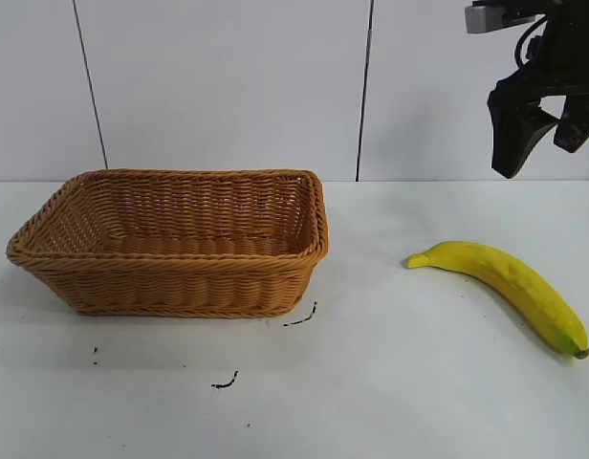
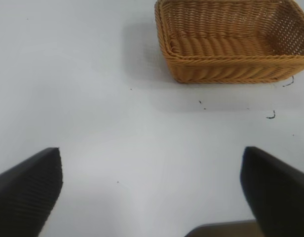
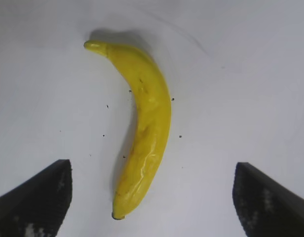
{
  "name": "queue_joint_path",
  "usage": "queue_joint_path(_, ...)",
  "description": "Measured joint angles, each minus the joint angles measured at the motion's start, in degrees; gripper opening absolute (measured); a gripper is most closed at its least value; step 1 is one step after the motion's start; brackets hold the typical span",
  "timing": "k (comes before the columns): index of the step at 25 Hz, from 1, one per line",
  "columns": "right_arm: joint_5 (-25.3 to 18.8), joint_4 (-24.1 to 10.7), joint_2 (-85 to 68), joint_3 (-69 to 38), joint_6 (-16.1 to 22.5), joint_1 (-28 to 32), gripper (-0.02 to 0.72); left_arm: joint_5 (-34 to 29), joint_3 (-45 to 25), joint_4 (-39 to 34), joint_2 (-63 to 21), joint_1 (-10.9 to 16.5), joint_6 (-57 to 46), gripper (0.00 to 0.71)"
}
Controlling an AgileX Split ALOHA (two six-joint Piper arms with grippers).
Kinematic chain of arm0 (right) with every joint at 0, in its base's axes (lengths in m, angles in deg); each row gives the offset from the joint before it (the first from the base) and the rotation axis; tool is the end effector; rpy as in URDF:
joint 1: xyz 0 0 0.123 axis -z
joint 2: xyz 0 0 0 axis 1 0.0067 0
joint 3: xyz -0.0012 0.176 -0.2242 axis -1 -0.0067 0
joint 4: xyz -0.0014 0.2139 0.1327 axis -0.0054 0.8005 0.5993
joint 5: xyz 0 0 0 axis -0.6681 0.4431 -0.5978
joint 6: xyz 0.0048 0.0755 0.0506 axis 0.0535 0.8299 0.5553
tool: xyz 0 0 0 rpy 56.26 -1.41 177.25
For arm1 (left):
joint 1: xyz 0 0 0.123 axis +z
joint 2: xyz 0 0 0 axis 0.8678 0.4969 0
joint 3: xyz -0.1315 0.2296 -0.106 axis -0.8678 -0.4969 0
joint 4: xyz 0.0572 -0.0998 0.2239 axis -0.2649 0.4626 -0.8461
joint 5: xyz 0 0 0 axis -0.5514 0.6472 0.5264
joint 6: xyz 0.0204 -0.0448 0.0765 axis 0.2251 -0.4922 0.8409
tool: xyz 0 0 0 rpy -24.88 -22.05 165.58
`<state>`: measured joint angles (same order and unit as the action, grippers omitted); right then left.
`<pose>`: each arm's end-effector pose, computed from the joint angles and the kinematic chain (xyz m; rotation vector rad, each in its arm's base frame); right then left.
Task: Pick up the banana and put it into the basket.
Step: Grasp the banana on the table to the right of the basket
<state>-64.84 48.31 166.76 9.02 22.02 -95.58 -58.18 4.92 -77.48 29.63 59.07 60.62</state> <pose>0.3898 0.0407 0.2519 -0.6548 2.8036 -0.0479 -0.0042 -0.0048 0.2744 0.0817 2.0560 -0.0499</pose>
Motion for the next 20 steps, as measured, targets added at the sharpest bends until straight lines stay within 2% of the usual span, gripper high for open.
queue_joint_path(4, 3.1, 0.0, 0.0, -3.2, 0.0, 0.0, 0.632, 0.0, 0.0, 0.0, 0.0, 0.0, 0.0, 0.695)
queue_joint_path(7, 7.2, 0.0, 0.5, -6.0, 0.0, 0.0, 0.632, 0.0, 0.0, 0.0, 0.0, 0.0, 0.0, 0.695)
queue_joint_path(9, 8.0, 0.0, 1.1, -6.5, 0.1, 0.0, 0.632, 0.0, 0.0, 0.0, 0.0, 0.0, 0.0, 0.695)
queue_joint_path(14, 10.9, -1.2, 7.1, -7.1, 4.9, 0.0, 0.632, 0.0, 0.0, 0.0, 0.0, 0.0, 0.0, 0.695)
queue_joint_path(20, 13.5, -1.4, 12.8, -7.2, 5.6, 0.2, 0.632, 0.0, 0.0, 0.0, 0.0, 0.0, 0.0, 0.695)
